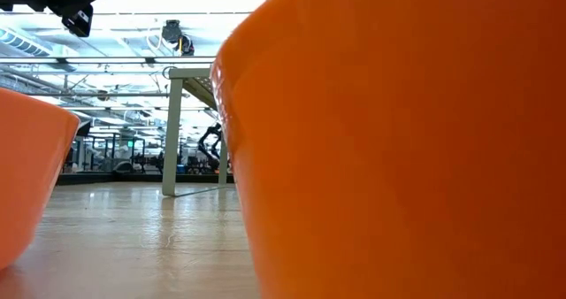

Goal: Pick & Place Mini bowls
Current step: Put the right orange bowl on the shelf

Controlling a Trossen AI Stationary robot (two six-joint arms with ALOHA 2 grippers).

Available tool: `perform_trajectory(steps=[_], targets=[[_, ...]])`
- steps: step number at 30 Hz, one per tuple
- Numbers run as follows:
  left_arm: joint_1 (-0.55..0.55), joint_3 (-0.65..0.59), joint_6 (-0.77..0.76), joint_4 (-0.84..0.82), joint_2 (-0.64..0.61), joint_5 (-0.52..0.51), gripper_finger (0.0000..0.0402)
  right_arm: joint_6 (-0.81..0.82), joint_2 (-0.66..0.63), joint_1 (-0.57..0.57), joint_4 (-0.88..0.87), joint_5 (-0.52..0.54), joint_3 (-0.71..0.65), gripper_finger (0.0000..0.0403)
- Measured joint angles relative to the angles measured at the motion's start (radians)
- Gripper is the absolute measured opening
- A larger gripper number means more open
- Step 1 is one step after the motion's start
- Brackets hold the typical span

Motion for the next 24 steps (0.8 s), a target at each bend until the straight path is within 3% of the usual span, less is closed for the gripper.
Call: perform_trajectory(steps=[6,16,24], targets=[[0.000,0.000,0.000,0.001,0.000,0.000,0.0088,0.262,-0.003,0.002,0.004,-0.111,-0.053,0.0222],[0.000,0.000,0.000,0.000,0.000,0.000,0.0088,0.480,-0.003,0.009,0.143,-0.231,-0.224,0.0221],[0.000,0.000,0.000,0.000,0.000,0.000,0.0088,0.504,-0.004,-0.001,0.258,-0.234,-0.281,0.0221]])
